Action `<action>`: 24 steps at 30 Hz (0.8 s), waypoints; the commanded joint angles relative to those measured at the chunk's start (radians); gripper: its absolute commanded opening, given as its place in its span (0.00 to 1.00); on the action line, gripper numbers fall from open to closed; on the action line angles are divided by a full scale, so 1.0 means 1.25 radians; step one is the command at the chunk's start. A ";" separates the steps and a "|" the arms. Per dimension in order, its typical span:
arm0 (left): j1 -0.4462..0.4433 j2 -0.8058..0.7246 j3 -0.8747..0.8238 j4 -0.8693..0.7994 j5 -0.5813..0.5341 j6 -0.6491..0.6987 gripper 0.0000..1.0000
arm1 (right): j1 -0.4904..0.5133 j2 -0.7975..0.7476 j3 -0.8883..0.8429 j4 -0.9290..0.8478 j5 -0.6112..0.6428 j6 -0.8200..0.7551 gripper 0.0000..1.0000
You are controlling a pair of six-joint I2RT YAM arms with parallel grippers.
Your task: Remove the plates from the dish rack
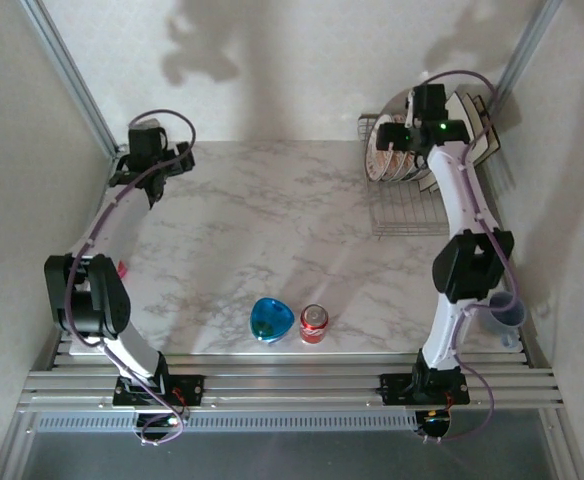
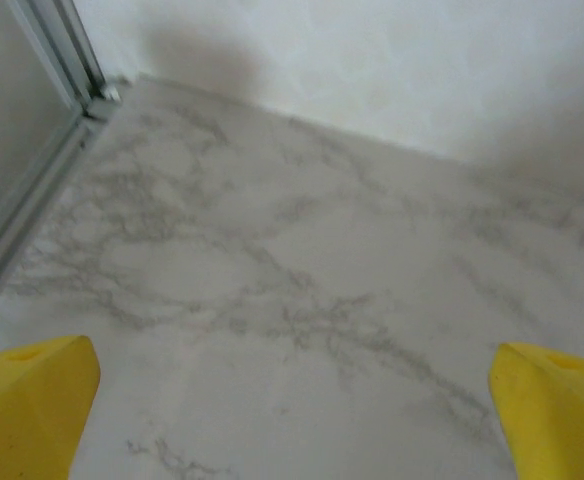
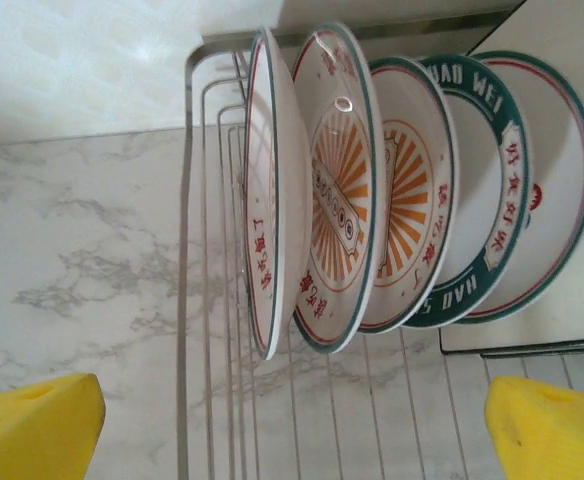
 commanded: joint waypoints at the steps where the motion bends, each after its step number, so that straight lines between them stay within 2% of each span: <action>1: -0.021 0.019 0.051 -0.103 0.022 0.040 0.99 | 0.018 0.080 0.140 -0.103 0.038 -0.007 0.96; 6: -0.030 0.062 0.124 -0.155 0.076 0.084 1.00 | 0.034 0.234 0.357 -0.152 0.064 -0.026 0.90; 9: -0.037 0.085 0.156 -0.194 0.087 0.104 1.00 | 0.046 0.299 0.429 -0.159 0.090 -0.037 0.86; 17: -0.056 0.109 0.168 -0.242 0.130 0.130 0.99 | 0.056 0.329 0.383 -0.085 0.156 -0.039 0.75; 24: -0.070 0.111 0.153 -0.251 0.134 0.138 1.00 | 0.062 0.367 0.406 -0.054 0.187 -0.048 0.64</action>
